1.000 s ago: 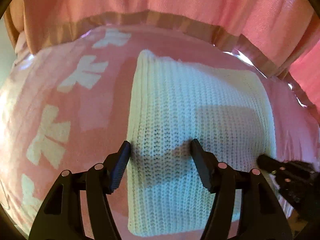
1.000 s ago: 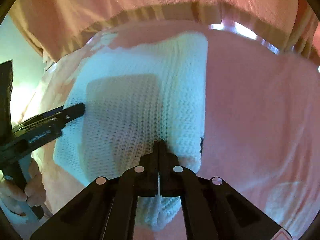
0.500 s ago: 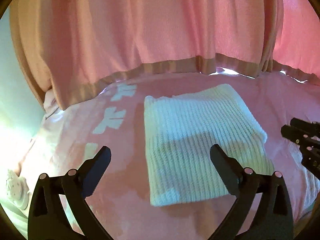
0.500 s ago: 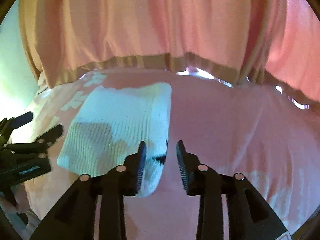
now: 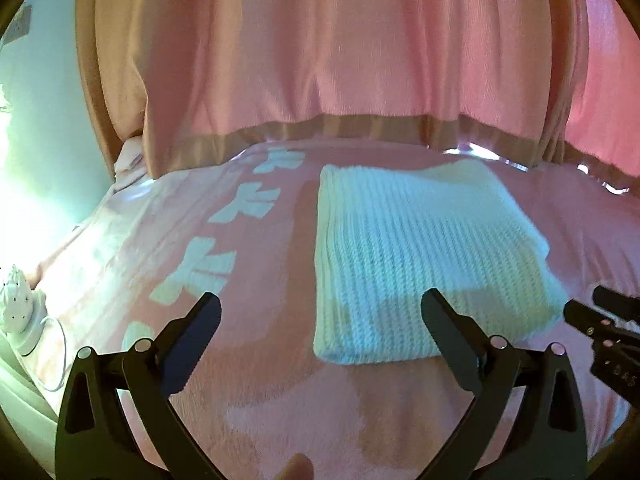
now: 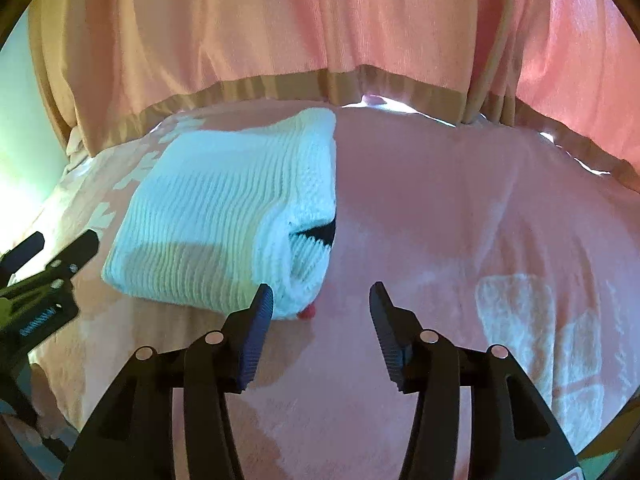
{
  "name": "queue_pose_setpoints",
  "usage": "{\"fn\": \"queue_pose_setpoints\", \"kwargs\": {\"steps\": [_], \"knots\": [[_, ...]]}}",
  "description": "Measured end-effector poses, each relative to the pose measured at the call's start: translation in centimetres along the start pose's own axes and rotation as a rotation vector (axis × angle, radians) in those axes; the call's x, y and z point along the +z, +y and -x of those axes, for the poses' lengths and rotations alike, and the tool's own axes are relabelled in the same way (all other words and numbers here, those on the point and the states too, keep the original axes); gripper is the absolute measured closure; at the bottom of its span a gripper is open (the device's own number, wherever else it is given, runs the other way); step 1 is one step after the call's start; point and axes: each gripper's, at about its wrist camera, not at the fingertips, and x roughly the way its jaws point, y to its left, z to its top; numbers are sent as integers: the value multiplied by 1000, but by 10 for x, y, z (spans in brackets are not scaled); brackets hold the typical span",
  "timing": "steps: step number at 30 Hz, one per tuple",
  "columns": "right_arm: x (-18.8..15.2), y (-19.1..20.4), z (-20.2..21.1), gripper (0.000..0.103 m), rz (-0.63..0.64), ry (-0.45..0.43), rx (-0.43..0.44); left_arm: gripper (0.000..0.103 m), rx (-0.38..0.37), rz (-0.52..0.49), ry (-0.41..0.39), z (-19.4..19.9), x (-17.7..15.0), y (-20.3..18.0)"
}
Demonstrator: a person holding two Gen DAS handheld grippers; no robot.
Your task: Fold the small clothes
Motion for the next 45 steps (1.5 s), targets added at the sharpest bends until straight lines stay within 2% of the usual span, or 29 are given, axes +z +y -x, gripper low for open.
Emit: {"fn": "queue_pose_setpoints", "kwargs": {"steps": [5,13,20,34,45], "knots": [[-3,1,3,52,16,-24,-25,5,4,-26,15,-5,-12,-5],[-6,1,-1,50,34,-10,-22,5,-7,-49,8,-5,-18,-14],[-8,2,-3,49,39,-3,-24,5,-44,-25,25,-6,-18,-15],[-10,6,-1,49,53,-5,-16,5,-70,-2,17,1,-15,-12],[-11,10,-1,48,59,-3,-13,5,-60,-7,33,-5,-14,-11]]}}
